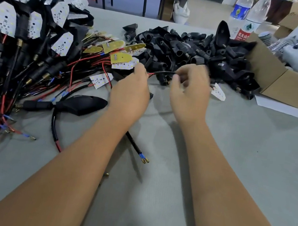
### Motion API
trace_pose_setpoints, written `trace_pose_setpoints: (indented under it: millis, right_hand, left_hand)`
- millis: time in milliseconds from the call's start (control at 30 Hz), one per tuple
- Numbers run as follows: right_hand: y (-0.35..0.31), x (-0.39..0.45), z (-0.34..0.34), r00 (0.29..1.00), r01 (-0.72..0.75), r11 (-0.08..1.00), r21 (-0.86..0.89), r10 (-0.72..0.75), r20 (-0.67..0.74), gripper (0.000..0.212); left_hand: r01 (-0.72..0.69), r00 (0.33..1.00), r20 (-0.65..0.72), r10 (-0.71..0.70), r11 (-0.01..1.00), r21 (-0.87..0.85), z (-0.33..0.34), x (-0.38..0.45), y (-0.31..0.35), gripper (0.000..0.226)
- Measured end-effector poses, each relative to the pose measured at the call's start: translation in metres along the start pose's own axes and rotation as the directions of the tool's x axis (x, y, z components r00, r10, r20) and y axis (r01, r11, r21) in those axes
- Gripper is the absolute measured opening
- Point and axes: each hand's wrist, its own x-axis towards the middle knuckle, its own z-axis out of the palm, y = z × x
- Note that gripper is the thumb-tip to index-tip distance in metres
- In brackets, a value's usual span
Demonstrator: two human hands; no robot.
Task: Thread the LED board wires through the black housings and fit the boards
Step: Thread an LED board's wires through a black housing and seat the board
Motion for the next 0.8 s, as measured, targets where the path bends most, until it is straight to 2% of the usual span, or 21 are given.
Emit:
trace_pose_setpoints:
  millis: [33, 67, 133, 167, 233, 300, 333, 467, 567, 667, 733, 800]
  right_hand:
    - [-0.006, -0.002, 0.003, 0.991, -0.08, 0.988, 0.133, 0.065, 0.115, 0.023]
    - [-0.01, -0.004, 0.006, 0.953, -0.194, 0.96, 0.2, 0.136, 0.273, 0.035]
    - [-0.015, -0.003, 0.01, 0.84, -0.391, 0.88, 0.269, 0.221, 0.496, 0.04]
    - [-0.015, -0.001, 0.01, 0.806, -0.481, 0.816, 0.32, 0.268, 0.527, 0.035]
    - [-0.008, 0.005, 0.006, 0.765, -0.625, 0.621, 0.473, 0.367, 0.528, 0.026]
    - [-0.001, 0.011, 0.003, 0.757, -0.653, 0.467, 0.596, 0.416, 0.504, 0.022]
    - [0.003, 0.012, 0.002, 0.766, -0.64, 0.447, 0.624, 0.426, 0.481, 0.021]
    - [0.016, 0.026, -0.006, 0.831, -0.551, 0.556, 0.622, 0.428, 0.354, 0.02]
    - [0.032, 0.052, -0.012, 0.84, -0.541, 0.646, 0.538, 0.379, 0.389, 0.045]
    - [0.048, 0.082, -0.005, 0.842, -0.497, 0.85, 0.173, 0.424, 0.334, 0.061]
    - [0.05, 0.097, 0.004, 0.818, -0.516, 0.857, -0.012, 0.497, 0.289, 0.065]
    - [0.051, 0.102, 0.015, 0.752, -0.583, 0.809, -0.078, 0.574, 0.324, 0.064]
  left_hand:
    - [0.019, 1.0, -0.002, -0.019, 0.998, -0.053, 0.001, -0.001, 0.0, 0.002]
    - [0.026, 1.0, -0.003, -0.026, 0.995, -0.092, 0.001, -0.001, 0.0, 0.002]
    - [0.007, 1.0, 0.002, -0.007, 0.987, -0.163, 0.0, -0.001, 0.002, 0.01]
    - [-0.018, 1.0, 0.005, 0.019, 0.98, -0.2, -0.001, -0.002, 0.003, 0.014]
    - [-0.073, 0.996, 0.022, 0.081, 0.968, -0.241, -0.003, -0.003, 0.005, 0.016]
    - [-0.093, 0.992, 0.062, 0.111, 0.967, -0.239, -0.003, -0.004, 0.005, 0.015]
    - [-0.087, 0.99, 0.09, 0.111, 0.969, -0.23, -0.003, -0.003, 0.004, 0.015]
    - [-0.011, 0.966, 0.252, 0.056, 0.984, -0.18, 0.0, 0.0, 0.003, 0.023]
    - [0.077, 0.968, 0.248, -0.031, 0.981, -0.176, 0.002, 0.002, 0.004, 0.027]
    - [0.193, 0.974, 0.166, -0.152, 0.943, -0.27, 0.005, 0.008, 0.002, 0.029]
    - [0.228, 0.968, 0.166, -0.186, 0.928, -0.293, 0.007, 0.01, -0.001, 0.03]
    - [0.251, 0.964, 0.171, -0.206, 0.915, -0.314, 0.008, 0.011, -0.003, 0.029]
